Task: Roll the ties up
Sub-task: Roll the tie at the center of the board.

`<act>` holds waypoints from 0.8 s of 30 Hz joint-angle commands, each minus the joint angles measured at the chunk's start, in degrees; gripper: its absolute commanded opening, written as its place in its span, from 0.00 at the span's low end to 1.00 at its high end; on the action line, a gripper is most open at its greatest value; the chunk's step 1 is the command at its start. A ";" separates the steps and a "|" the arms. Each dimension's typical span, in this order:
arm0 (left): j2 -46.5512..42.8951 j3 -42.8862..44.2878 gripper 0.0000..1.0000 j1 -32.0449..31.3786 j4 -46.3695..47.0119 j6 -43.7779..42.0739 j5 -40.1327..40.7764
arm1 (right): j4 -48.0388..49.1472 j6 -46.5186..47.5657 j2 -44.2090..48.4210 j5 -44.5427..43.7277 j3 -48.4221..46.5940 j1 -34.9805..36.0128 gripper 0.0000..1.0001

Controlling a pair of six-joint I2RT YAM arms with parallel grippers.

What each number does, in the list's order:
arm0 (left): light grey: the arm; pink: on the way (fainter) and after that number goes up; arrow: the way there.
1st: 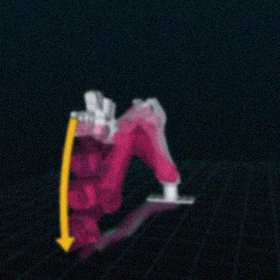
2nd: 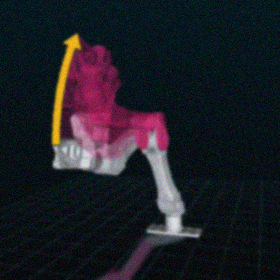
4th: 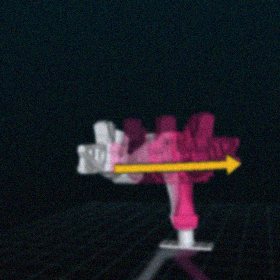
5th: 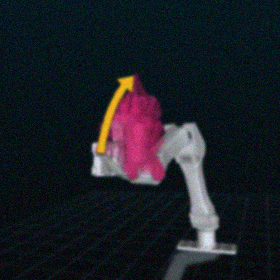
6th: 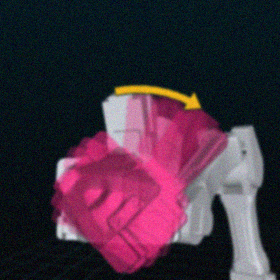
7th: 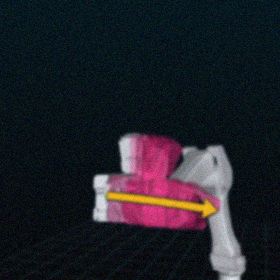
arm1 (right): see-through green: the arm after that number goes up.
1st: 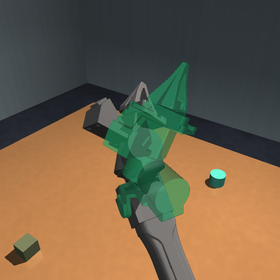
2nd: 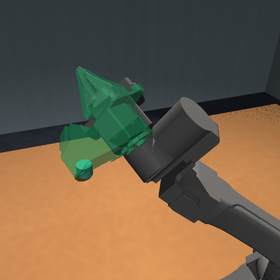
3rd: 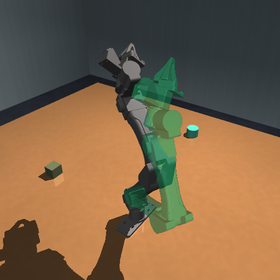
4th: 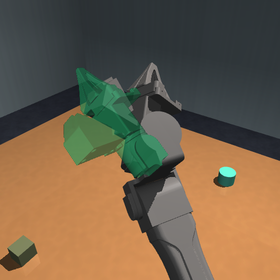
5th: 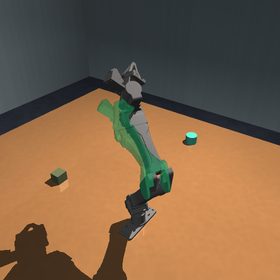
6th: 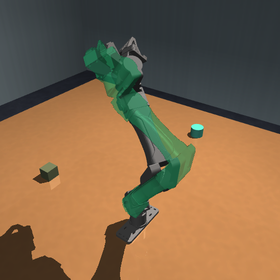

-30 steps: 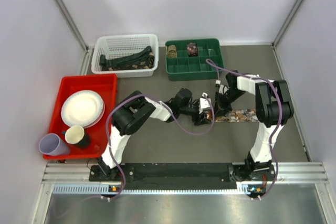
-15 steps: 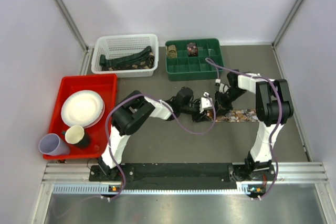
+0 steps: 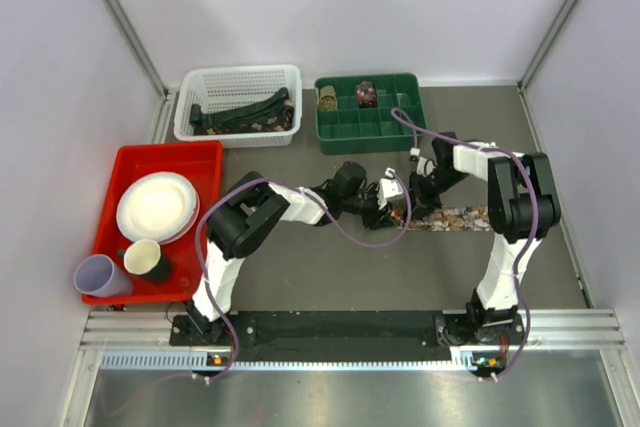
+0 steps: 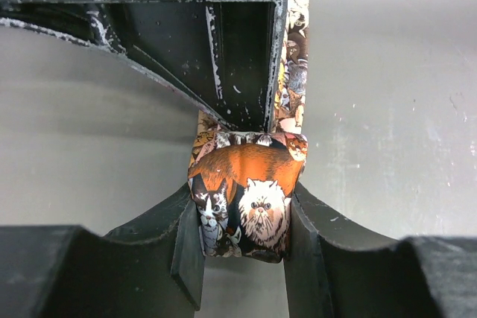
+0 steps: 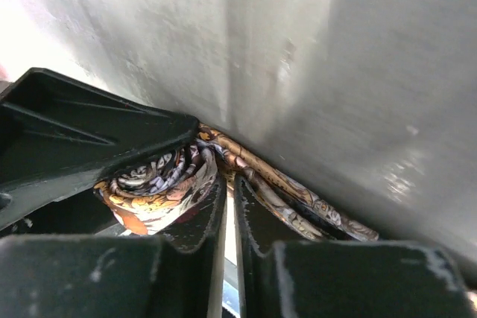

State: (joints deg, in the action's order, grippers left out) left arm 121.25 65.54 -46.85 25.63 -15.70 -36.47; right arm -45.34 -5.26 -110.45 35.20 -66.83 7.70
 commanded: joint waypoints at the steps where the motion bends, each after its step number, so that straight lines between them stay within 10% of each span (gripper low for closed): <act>1: -1.10 -2.96 0.08 1.85 -14.73 1.38 7.55 | 0.78 -0.54 -3.10 -6.36 -2.34 1.35 0.05; 8: -3.21 -3.75 0.13 1.85 -20.08 -3.09 9.31 | 0.87 -0.73 -4.86 -6.83 -4.71 1.88 0.04; 17: -1.46 -2.43 0.17 1.76 -28.79 -9.69 14.06 | -1.06 2.70 7.08 8.12 -0.59 -1.64 0.60; 24: -0.93 -1.91 0.17 1.50 -29.67 -10.84 13.44 | 4.56 -0.54 7.80 17.96 1.35 -1.38 0.71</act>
State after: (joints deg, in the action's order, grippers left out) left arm 116.81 66.19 -46.48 12.16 -22.81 -30.26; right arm -45.21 -4.82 -103.22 45.69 -65.93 5.87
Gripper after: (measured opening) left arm 0.427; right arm 0.706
